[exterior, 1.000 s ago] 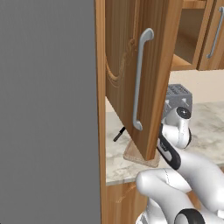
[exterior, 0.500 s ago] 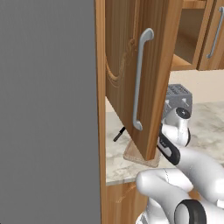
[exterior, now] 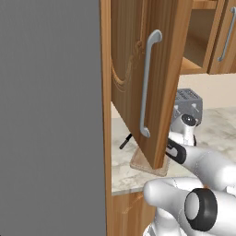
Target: Pick the bread, place it on the cutting board, pick the jam, place it on the counter, and close the cabinet.
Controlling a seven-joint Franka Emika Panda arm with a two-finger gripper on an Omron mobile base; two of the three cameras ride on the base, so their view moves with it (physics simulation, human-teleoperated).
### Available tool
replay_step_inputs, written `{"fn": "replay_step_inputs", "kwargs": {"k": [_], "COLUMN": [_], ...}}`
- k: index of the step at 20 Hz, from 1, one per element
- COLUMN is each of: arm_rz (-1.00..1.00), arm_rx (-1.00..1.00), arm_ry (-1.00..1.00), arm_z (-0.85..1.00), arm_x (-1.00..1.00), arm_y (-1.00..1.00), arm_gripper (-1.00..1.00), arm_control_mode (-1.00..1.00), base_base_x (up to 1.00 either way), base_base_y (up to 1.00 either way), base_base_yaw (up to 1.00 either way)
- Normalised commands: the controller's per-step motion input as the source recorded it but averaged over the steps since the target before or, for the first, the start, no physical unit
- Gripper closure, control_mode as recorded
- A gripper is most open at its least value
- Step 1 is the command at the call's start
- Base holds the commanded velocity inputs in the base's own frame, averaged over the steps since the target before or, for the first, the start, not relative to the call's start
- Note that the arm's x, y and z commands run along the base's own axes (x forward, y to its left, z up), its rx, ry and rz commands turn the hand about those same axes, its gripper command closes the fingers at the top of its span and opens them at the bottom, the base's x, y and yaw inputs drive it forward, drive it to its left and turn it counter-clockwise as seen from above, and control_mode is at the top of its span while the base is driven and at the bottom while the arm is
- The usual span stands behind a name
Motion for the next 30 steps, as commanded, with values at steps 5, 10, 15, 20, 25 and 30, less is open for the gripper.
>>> {"fn": "replay_step_inputs", "kwargs": {"k": [5,10,15,20,25,30], "arm_rz": [-0.02,-0.02,-0.02,0.0,0.0,0.0], "arm_rx": [0.0,0.0,0.0,0.0,0.0,0.0], "arm_ry": [0.0,0.0,0.0,0.0,0.0,0.0], "arm_z": [-0.15,-0.15,-0.23,-0.09,0.0,0.0], "arm_x": [0.19,0.11,0.01,-0.02,0.0,-0.02], "arm_y": [0.0,0.0,0.0,0.0,0.0,0.0], "arm_gripper": [1.0,1.0,1.0,1.0,-1.0,-1.0], "arm_control_mode": [-1.0,-1.0,-1.0,-1.0,-1.0,-1.0], "base_base_x": [0.0,0.0,0.0,0.0,0.0,0.0], "base_base_y": [0.0,0.0,0.0,0.0,0.0,0.0], "base_base_yaw": [0.0,0.0,0.0,0.0,0.0,0.0]}}
